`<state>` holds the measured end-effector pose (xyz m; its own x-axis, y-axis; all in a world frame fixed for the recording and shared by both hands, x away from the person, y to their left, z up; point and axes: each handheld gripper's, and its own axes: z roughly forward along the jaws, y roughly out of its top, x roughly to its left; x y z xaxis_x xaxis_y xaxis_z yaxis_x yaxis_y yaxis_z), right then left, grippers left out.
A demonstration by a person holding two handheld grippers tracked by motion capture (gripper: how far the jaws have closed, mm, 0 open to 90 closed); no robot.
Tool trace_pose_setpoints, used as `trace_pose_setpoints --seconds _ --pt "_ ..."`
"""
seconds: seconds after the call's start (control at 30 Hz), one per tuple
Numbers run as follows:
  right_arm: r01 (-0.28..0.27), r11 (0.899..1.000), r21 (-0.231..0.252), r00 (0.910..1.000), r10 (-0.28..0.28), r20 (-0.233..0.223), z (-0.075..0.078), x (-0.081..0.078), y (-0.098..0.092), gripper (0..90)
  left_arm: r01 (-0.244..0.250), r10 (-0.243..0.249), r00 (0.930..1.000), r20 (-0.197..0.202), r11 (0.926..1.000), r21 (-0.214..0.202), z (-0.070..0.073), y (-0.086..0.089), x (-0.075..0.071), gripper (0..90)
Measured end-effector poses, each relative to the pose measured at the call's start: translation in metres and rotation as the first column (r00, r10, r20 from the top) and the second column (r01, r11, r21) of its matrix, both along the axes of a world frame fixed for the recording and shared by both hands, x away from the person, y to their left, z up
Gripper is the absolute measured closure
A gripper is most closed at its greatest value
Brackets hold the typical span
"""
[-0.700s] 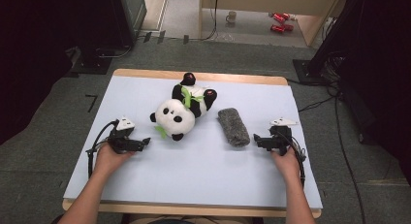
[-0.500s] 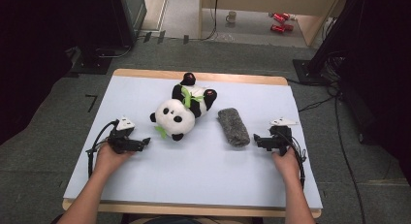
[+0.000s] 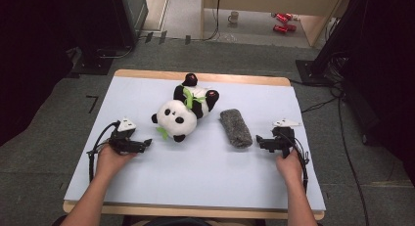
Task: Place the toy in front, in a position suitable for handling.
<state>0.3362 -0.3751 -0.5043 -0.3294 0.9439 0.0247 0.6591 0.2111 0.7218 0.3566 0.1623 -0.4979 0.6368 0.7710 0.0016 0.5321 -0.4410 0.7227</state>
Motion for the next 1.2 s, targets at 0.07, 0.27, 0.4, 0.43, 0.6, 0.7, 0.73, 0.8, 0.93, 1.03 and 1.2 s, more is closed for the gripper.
trace_pose_setpoints --seconds 0.07,0.27,0.4,0.43,0.6,0.7,0.73,0.8,0.93,1.03,1.2 --pt "-0.002 1.0 0.0 1.0 0.002 0.0 0.0 0.0 0.0 7.9 0.0 0.0 1.0 0.0 1.0 -0.002 0.0 0.0 0.0 14.0" --pt "-0.002 1.0 0.001 1.0 0.002 0.001 0.0 0.0 0.0 7.8 0.0 0.0 1.0 0.0 1.0 -0.001 0.0 0.0 0.0 14.0" --pt "-0.001 1.0 0.0 1.0 0.001 0.0 0.0 0.0 0.0 7.9 0.0 0.0 1.0 0.001 1.0 -0.001 0.0 0.0 0.0 14.0" --pt "0.0 1.0 0.0 1.0 0.0 0.0 0.0 0.0 0.0 7.9 -0.001 0.001 1.0 0.001 1.0 -0.002 0.0 0.0 0.0 14.1" --pt "0.0 1.0 0.0 1.0 0.0 0.001 0.0 0.0 0.0 7.9 -0.025 0.025 0.9996 -0.009 0.9997 -0.001 0.002 0.0 -0.001 16.1" --pt "0.0 1.0 0.001 1.0 0.0 0.001 0.0 0.0 0.0 7.9 -0.047 0.046 0.9985 -0.03 0.9985 -0.027 0.007 0.001 -0.002 24.0" --pt "0.0 1.0 0.0 1.0 0.0 0.0 0.0 0.0 0.0 7.9 -0.048 0.047 0.9982 -0.038 0.9977 -0.047 0.01 0.001 -0.002 23.9" --pt "0.0 1.0 -0.001 1.0 0.0 0.0 0.0 0.0 0.0 7.9 -0.052 0.05 0.998 -0.04 0.997 -0.058 0.014 0.001 -0.002 23.9" --pt "0.0 1.0 0.0 1.0 0.0 0.0 0.0 0.0 0.0 7.8 -0.066 0.064 0.9973 -0.037 0.9961 -0.059 0.026 0.0 -0.003 23.9" --pt "0.0 1.0 -0.002 1.0 0.0 0.001 0.0 0.0 0.0 7.8 -0.067 0.065 0.9975 -0.028 0.9925 -0.102 0.039 -0.003 -0.004 24.2" --pt "0.0 1.0 -0.001 1.0 0.0 0.0 0.0 0.0 0.0 7.8 -0.057 0.057 0.9984 -0.002 0.994 -0.094 0.057 -0.011 -0.002 24.7"
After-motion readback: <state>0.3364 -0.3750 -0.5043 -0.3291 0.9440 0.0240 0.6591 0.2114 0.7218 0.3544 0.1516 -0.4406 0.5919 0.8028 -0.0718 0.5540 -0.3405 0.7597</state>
